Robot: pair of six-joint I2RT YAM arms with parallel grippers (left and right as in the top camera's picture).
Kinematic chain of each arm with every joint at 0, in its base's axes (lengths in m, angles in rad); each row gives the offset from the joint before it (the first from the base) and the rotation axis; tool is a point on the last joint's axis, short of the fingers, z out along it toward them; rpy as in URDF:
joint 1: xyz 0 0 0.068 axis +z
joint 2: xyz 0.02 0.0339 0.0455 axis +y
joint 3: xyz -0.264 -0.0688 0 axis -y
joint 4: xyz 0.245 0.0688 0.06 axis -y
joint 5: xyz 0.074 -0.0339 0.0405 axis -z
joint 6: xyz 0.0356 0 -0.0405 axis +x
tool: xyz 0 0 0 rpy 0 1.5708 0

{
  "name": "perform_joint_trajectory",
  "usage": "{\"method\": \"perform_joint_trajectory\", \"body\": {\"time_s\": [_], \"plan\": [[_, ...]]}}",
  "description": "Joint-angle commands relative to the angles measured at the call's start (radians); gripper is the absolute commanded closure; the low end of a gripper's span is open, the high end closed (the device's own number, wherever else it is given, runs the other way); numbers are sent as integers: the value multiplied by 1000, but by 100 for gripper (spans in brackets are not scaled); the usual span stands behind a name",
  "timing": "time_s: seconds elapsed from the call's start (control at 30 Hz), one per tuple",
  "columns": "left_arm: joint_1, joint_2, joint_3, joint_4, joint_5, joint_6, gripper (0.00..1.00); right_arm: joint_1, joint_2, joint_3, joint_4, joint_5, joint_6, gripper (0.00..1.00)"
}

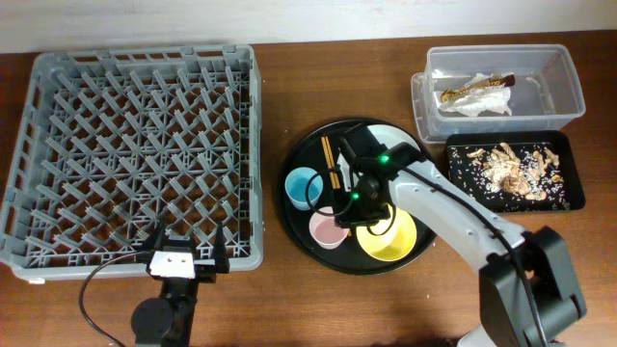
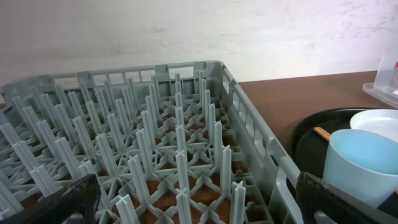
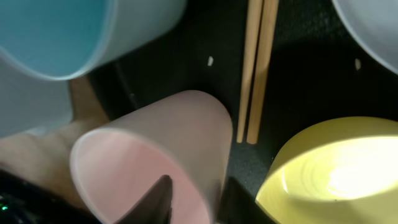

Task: Sort waste into correct bins and load items into the dishwasher rack

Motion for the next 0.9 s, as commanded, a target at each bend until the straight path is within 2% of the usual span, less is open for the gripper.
{"method": "perform_joint_trajectory", "body": {"time_s": [0.0, 0.1, 0.27, 0.47, 0.5, 0.57, 0.63, 0.7, 0.77, 0.87], "plan": [[2, -6, -5, -2, -6, 16, 0, 3, 13, 6, 0, 18, 7, 82], [2, -6, -5, -2, -6, 15, 0, 3, 12, 6, -3, 26, 7, 96], [2, -6, -5, -2, -6, 15, 0, 1, -64, 13, -47, 25, 2, 96], [2, -6, -5, 9, 3, 15, 0, -66, -302, 14, -122, 3, -51, 96], [2, -6, -5, 24, 38, 14, 0, -77, -337, 13, -126, 2, -51, 96], [2, -6, 12, 114, 202, -10, 0, -78, -399, 13, -96, -61, -84, 96], [2, -6, 56, 155, 245, -118, 0, -79, -436, 13, -31, -167, -107, 96], [3, 5, 151, 109, 245, -270, 0, -79, -458, 14, 24, -215, -107, 96], [3, 56, 262, -28, 245, -289, 0, -87, -459, 14, 42, -239, -107, 96], [3, 228, 459, -213, 245, -277, 0, -123, -460, 19, 45, -264, -123, 96]]}}
